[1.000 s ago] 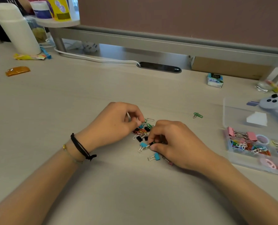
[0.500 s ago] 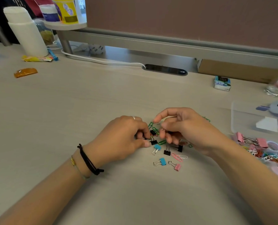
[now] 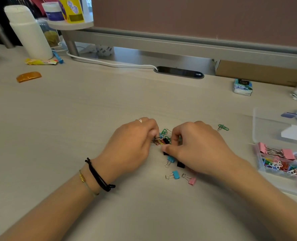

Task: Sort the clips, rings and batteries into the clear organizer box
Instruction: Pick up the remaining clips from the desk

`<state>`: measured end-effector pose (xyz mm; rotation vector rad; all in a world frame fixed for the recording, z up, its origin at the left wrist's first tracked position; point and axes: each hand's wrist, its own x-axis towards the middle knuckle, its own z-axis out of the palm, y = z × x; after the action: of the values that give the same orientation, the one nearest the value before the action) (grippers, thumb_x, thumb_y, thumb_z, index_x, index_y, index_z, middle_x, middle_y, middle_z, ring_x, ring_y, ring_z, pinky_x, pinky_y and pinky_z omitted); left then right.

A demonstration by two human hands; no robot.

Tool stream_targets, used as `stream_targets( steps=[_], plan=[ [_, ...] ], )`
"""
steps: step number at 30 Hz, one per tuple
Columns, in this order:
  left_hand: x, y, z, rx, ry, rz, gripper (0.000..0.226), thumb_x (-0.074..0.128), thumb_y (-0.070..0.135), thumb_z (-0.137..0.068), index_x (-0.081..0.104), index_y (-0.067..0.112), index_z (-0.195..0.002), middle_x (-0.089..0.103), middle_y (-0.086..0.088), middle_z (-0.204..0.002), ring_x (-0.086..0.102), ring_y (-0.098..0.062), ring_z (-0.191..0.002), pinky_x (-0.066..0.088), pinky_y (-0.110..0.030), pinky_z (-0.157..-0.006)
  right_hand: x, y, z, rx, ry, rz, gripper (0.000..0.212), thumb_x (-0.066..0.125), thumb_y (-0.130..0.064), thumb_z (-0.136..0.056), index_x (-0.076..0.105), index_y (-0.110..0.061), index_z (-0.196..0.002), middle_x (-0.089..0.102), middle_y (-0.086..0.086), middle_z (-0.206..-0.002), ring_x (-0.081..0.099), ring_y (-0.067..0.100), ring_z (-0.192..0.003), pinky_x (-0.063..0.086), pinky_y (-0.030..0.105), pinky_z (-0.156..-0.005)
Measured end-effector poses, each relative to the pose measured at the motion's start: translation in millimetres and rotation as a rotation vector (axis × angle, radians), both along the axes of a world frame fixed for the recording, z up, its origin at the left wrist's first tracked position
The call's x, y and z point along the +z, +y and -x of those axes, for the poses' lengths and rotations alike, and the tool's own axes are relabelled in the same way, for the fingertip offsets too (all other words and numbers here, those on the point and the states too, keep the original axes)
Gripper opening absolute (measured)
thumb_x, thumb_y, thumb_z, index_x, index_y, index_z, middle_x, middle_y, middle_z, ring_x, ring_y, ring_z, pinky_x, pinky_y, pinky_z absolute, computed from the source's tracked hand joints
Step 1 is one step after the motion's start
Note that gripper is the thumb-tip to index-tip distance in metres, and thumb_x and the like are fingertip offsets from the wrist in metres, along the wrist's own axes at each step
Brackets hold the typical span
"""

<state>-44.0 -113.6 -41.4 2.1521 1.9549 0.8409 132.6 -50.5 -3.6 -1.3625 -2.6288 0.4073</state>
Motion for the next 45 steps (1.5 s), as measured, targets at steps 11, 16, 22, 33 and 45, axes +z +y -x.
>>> stream_targets(
  steps=[11, 16, 22, 33, 45],
  plan=[
    [16.5, 8.4, 1.4, 0.267, -1.070, 0.360, 0.038, 0.035, 0.029, -0.106, 0.045, 0.016, -0.071, 0.050, -0.007, -0.058, 0.035, -0.012, -0.037, 0.021, -0.014, -0.037, -3.6, -9.6, 11.0, 0.120, -0.147, -0.092, 0.025, 0.053, -0.043, -0.082, 0.056, -0.019, -0.078, 0.055, 0.000, -0.073, 0.055, 0.026, -0.073, 0.041, 0.033, -0.060],
    [18.6, 8.7, 0.3, 0.267, -0.989, 0.335, 0.045, 0.049, 0.033, -0.102, 0.041, 0.017, -0.061, 0.042, 0.003, -0.051, 0.031, -0.011, -0.040, 0.022, -0.017, -0.037, 1.3, 4.5, 6.3, 0.002, 0.315, 0.452, 0.027, 0.060, -0.033, -0.079, 0.057, -0.006, -0.072, 0.042, -0.006, -0.052, 0.037, 0.012, -0.047, 0.030, 0.027, -0.048],
    [-0.3, 7.7, 7.3, 0.169, -0.337, 0.086, 0.012, 0.072, 0.034, -0.086, 0.064, 0.027, -0.080, 0.041, 0.009, -0.044, 0.039, -0.009, -0.045, 0.041, -0.034, -0.055, 2.0, 24.0, -0.5, 0.038, 0.972, 1.307, 0.017, 0.034, -0.021, -0.081, 0.045, -0.011, -0.073, 0.024, 0.003, -0.060, 0.014, 0.014, -0.048, 0.007, 0.030, -0.046],
    [-4.2, 17.5, 8.5, 0.180, -0.248, 0.093, 0.005, 0.067, 0.028, -0.088, 0.068, 0.029, -0.084, 0.048, 0.014, -0.047, 0.046, -0.006, -0.050, 0.038, -0.030, -0.053, -6.9, 44.2, 14.5, 0.048, 0.418, 0.504, 0.030, 0.068, -0.030, -0.088, 0.064, -0.016, -0.062, 0.047, 0.001, -0.049, 0.039, 0.012, -0.045, 0.034, 0.024, -0.048],
    [-4.1, 16.5, 11.9, 0.135, -0.264, 0.134, 0.003, 0.070, 0.028, -0.088, 0.070, 0.030, -0.086, 0.045, 0.011, -0.047, 0.045, -0.008, -0.049, 0.037, -0.028, -0.053, -14.4, 48.2, 18.0, 0.152, 0.252, 0.181, 0.007, 0.073, -0.027, -0.085, 0.067, -0.026, -0.081, 0.048, -0.007, -0.045, 0.043, 0.008, -0.045, 0.042, 0.031, -0.052]
  ],
)
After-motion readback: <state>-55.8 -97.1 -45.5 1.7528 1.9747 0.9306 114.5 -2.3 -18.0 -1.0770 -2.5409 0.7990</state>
